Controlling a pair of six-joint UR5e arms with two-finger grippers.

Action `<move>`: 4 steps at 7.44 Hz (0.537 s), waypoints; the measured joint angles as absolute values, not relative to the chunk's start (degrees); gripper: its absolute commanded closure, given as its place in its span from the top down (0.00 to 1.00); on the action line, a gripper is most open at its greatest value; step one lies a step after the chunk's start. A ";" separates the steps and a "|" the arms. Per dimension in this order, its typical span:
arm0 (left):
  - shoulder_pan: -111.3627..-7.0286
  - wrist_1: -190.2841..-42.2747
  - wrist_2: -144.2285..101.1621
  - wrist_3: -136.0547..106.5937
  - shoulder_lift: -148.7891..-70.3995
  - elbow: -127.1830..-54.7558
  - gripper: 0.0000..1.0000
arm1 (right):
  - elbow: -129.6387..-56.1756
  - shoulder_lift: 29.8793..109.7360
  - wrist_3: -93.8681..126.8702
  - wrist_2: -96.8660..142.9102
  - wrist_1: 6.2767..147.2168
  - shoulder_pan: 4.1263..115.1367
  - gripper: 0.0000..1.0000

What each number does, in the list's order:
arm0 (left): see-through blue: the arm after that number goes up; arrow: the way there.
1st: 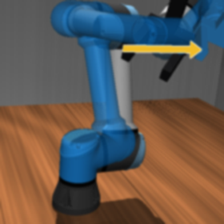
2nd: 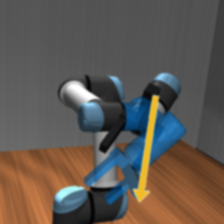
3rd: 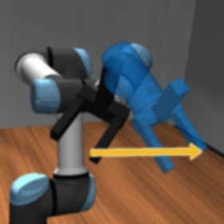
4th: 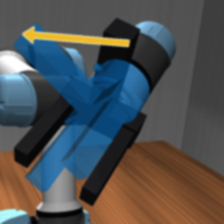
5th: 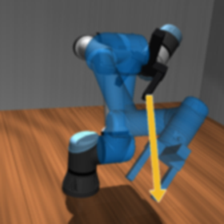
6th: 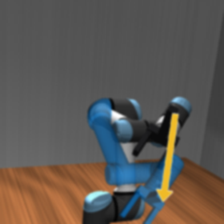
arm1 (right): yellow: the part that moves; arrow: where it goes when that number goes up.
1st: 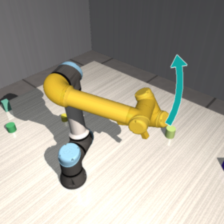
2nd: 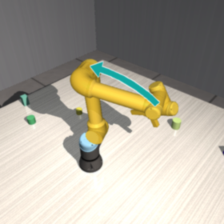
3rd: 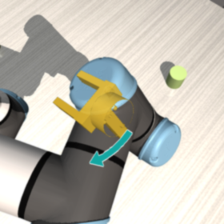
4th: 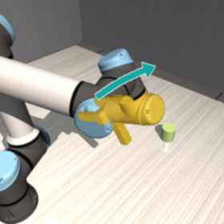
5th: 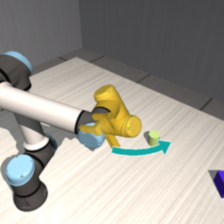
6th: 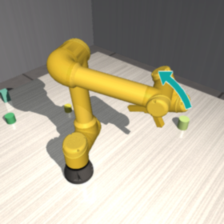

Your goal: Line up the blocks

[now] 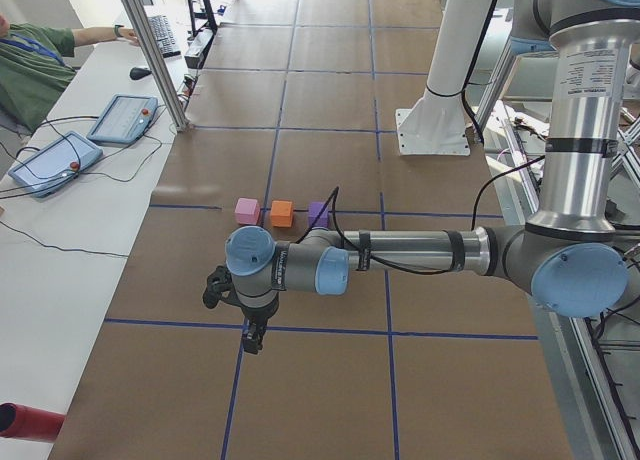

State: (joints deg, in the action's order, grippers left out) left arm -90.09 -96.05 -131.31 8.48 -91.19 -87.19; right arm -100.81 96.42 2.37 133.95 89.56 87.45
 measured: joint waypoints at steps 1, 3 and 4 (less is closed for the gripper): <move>-90.09 -96.06 -131.31 8.46 -91.07 -87.19 1.00 | -100.81 96.42 2.37 133.94 89.56 87.45 1.00; -90.09 -96.06 -131.31 8.46 -90.85 -87.19 1.00 | -100.81 96.42 2.37 133.95 89.56 87.45 1.00; -90.07 -96.09 -131.31 8.49 -90.84 -87.14 1.00 | -100.81 96.42 2.37 133.95 89.56 87.45 1.00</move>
